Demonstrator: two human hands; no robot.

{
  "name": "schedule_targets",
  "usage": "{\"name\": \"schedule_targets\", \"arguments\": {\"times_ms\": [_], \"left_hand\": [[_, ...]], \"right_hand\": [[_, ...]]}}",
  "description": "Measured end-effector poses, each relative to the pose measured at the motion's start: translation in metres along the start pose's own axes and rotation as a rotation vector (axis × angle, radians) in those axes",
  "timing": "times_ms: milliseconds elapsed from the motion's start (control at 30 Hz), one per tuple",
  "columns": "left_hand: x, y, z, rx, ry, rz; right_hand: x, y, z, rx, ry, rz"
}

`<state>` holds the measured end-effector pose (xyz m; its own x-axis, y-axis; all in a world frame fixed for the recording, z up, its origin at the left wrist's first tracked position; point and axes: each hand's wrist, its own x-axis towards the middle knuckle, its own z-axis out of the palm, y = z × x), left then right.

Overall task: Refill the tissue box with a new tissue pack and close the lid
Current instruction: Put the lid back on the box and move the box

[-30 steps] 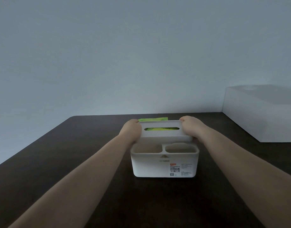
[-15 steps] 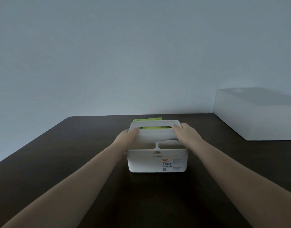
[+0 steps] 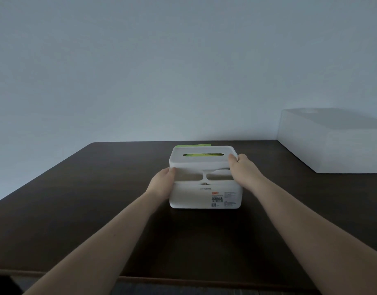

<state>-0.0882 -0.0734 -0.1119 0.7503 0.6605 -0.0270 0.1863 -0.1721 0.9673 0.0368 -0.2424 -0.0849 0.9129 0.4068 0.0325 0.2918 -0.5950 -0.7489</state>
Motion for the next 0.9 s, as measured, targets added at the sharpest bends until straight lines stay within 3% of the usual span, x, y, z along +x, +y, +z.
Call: {"name": "schedule_targets", "arguments": {"times_ms": [367,533,633,733,900], "left_hand": [[-0.006,-0.005,0.004,-0.064,0.050,0.042],[-0.016,-0.020,-0.004,-0.150,-0.049,-0.052],[-0.023,-0.029,-0.010,-0.167,-0.146,0.019],[-0.028,-0.030,-0.009,-0.052,-0.136,0.108],[-0.034,-0.031,-0.002,0.271,-0.007,0.160]], "right_hand": [[-0.001,0.005,0.007,0.043,0.030,0.035],[-0.019,0.017,0.006,0.288,-0.050,0.014],[-0.038,0.039,0.001,0.399,-0.161,-0.100],[-0.046,0.060,-0.001,0.383,-0.198,-0.171],[-0.046,0.064,0.003,0.078,-0.189,-0.275]]}}
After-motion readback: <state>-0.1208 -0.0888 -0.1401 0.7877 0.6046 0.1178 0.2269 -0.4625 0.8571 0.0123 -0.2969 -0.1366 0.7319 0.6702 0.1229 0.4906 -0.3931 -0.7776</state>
